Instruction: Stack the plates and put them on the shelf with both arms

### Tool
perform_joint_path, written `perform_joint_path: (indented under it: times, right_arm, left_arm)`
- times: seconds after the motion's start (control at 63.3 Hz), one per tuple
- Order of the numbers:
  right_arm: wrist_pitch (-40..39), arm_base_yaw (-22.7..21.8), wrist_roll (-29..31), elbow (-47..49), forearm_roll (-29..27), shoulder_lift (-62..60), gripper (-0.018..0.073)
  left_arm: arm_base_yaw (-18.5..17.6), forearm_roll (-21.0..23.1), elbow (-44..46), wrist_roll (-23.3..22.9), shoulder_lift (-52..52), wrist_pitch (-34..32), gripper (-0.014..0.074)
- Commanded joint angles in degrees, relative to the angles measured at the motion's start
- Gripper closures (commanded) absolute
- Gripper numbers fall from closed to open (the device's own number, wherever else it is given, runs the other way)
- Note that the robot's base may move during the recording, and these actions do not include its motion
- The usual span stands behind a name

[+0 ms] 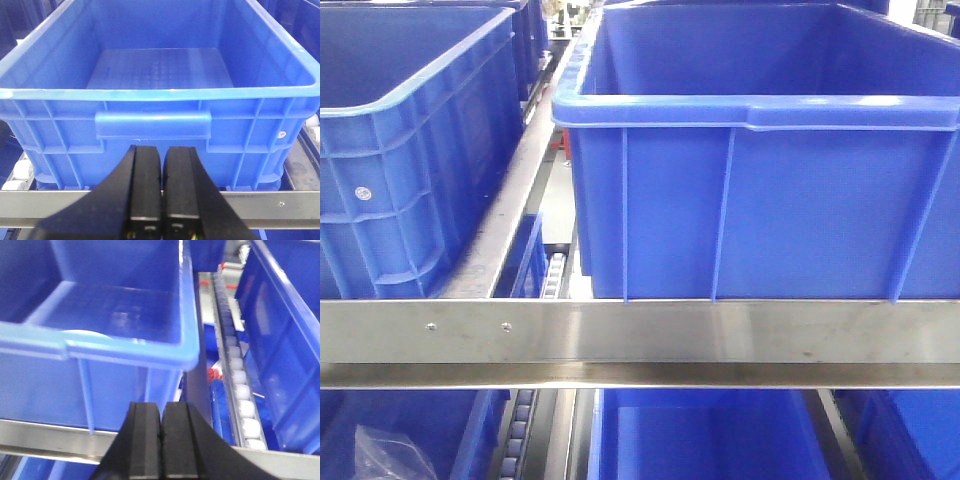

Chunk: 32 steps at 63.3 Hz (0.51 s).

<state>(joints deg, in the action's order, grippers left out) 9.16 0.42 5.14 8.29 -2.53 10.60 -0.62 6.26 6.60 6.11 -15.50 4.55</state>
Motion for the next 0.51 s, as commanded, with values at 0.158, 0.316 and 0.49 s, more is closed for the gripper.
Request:
perform_joint_path:
  times: [0.158, 0.316, 0.49]
  right_arm:
    - [-7.66, -3.34, -5.14, -7.13, 0.41, -10.52, 0.0503]
    - [-7.08, -4.14, -6.39, -9.05, 0.95, -12.5, 0.0503]
    - [-6.94, -4.08, -6.39, -9.05, 1.24, -12.45, 0.0503]
  left_arm:
    - [0.14, 0.52, 1.68, -0.26, -0.32, -5.26, 0.0512]
    - [0.14, 0.52, 1.68, -0.26, -0.32, -5.26, 0.0512]
    - [0.14, 0.52, 1.68, -0.26, -0.32, -5.26, 0.0512]
